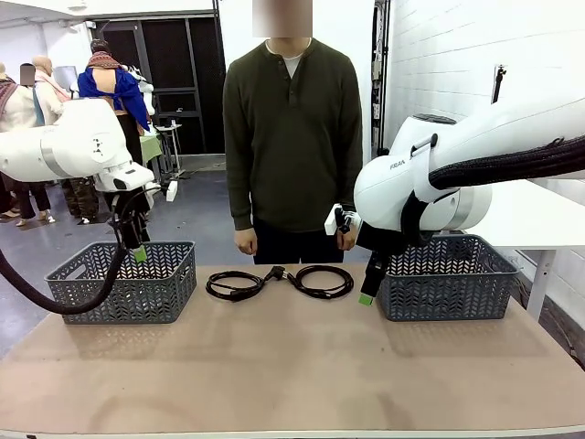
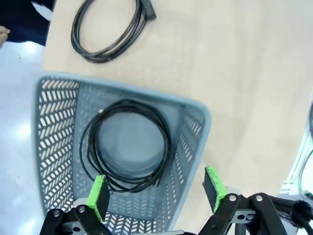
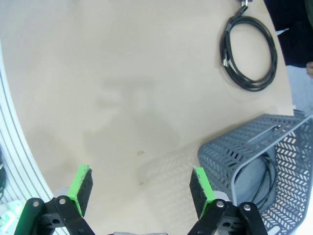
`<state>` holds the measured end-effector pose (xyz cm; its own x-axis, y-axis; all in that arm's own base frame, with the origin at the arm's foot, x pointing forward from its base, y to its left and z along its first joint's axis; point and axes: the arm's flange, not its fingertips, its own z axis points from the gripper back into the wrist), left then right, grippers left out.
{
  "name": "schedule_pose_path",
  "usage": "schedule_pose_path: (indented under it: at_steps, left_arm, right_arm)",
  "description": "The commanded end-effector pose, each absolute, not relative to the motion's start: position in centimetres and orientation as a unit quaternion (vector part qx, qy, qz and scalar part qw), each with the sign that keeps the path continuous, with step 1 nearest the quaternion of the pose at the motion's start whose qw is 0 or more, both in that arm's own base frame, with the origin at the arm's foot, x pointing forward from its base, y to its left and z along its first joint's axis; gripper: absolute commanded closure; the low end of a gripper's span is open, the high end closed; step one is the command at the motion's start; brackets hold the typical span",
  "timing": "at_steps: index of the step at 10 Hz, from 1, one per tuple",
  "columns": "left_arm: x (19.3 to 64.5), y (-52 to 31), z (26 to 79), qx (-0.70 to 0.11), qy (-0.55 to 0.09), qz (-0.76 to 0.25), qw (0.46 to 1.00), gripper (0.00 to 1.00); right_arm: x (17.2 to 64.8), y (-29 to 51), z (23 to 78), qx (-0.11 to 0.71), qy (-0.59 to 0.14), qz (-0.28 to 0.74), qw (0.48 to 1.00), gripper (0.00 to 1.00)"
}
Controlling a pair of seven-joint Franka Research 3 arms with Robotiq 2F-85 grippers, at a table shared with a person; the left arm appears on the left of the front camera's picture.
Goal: Organize the cables according to human instructions.
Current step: Pick up a bundle of cables and place it in the basket indicated by the human.
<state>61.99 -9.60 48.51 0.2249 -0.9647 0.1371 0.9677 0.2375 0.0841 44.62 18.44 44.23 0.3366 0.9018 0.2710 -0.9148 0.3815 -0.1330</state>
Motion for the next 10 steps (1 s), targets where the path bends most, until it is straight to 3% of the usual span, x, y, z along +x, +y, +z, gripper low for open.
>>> schedule_pose_path:
  at_steps: [1,10]
  left_arm:
    - [57.9,-10.9,48.6,-0.024,-0.118,-0.604,0.788,0.0]
    - [43.4,-15.7,43.3,-0.053,-0.152,-0.597,0.786,0.0]
  right_arm:
    - [44.7,18.5,44.4,0.019,-0.147,0.555,0.818,0.0]
    - [44.7,18.5,44.4,0.019,-0.147,0.555,0.818,0.0]
